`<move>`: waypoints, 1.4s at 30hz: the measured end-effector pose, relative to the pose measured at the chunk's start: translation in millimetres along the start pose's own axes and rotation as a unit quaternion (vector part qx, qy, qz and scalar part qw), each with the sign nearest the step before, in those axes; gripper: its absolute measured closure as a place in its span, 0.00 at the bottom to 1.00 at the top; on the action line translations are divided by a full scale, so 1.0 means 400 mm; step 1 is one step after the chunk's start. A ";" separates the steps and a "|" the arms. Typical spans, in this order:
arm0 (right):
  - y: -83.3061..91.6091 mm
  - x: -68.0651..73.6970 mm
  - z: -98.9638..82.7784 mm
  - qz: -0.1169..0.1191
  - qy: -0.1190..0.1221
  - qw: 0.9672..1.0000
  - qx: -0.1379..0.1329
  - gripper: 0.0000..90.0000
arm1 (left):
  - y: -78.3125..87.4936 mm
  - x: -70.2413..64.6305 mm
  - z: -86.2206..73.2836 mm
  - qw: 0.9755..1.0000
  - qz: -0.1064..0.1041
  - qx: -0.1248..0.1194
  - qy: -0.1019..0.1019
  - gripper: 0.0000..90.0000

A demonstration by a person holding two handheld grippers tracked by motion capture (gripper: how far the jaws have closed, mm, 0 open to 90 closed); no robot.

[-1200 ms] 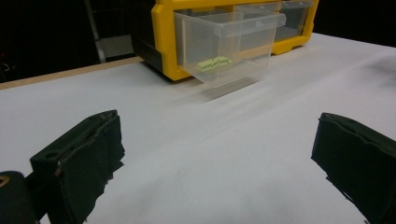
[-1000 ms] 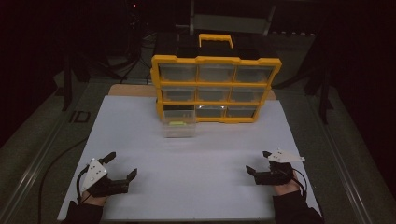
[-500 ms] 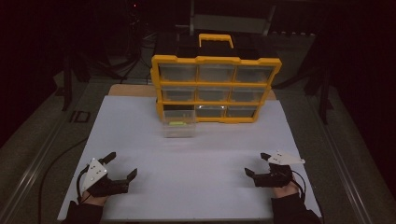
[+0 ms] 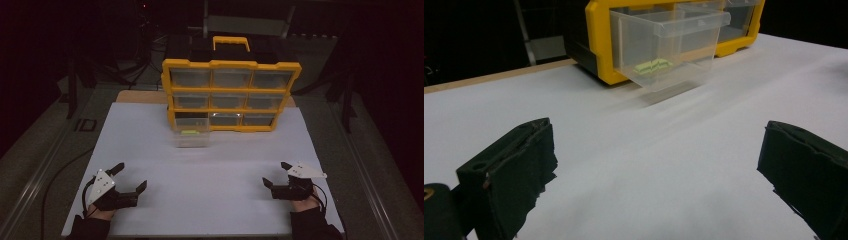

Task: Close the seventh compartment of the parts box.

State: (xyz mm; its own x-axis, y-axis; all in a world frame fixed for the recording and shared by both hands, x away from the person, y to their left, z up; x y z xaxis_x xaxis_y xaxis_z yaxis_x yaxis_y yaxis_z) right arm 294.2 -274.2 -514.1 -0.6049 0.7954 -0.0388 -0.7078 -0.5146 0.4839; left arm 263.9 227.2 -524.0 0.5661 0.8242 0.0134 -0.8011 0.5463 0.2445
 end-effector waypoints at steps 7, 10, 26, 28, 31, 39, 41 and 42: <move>0.001 0.005 0.004 0.004 0.003 1.000 -0.002 0.11 | 0.002 0.001 0.001 1.000 -0.001 -0.001 0.000 0.02; 0.004 0.004 0.006 0.005 -0.001 1.000 -0.007 0.11 | 0.000 -0.001 0.002 1.000 -0.001 -0.001 -0.002 0.02; -0.001 0.012 0.008 0.016 0.000 1.000 -0.007 0.11 | -0.001 -0.017 0.011 1.000 -0.022 0.008 -0.003 0.02; -0.002 0.015 0.010 0.017 -0.001 1.000 -0.007 0.11 | -0.001 -0.019 0.013 1.000 -0.023 0.007 -0.001 0.02; -0.003 0.017 0.010 0.019 -0.001 1.000 -0.007 0.11 | -0.002 -0.027 0.024 1.000 -0.028 0.008 -0.002 0.02; -0.001 0.019 0.016 0.020 -0.004 1.000 -0.011 0.11 | 0.000 -0.047 0.073 0.999 -0.040 0.005 -0.012 0.02; 0.000 0.019 0.018 0.020 -0.004 1.000 -0.013 0.11 | 0.000 -0.051 0.095 0.999 -0.042 0.008 -0.013 0.02; 0.000 0.020 0.018 0.020 -0.005 1.000 -0.014 0.11 | 0.001 -0.052 0.103 0.999 -0.044 0.008 -0.011 0.02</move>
State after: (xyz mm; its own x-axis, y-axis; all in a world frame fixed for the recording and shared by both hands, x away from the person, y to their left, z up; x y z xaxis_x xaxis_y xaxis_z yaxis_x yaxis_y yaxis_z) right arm 292.0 -265.7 -507.8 -0.6301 0.7765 -0.0110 -0.6928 -0.5557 0.4596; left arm 259.9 204.0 -484.5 0.6382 0.7698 0.0118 -0.7451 0.6138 0.2609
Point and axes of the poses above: each handheld gripper's, and its own axes: y roughly backward along the jaws, z roughly out of its top, x roughly to its left, the point moved 4 cm from there along -y, roughly forward along the jaws, and after that the axes turned 3 degrees about -x, right-handed, at the moved point
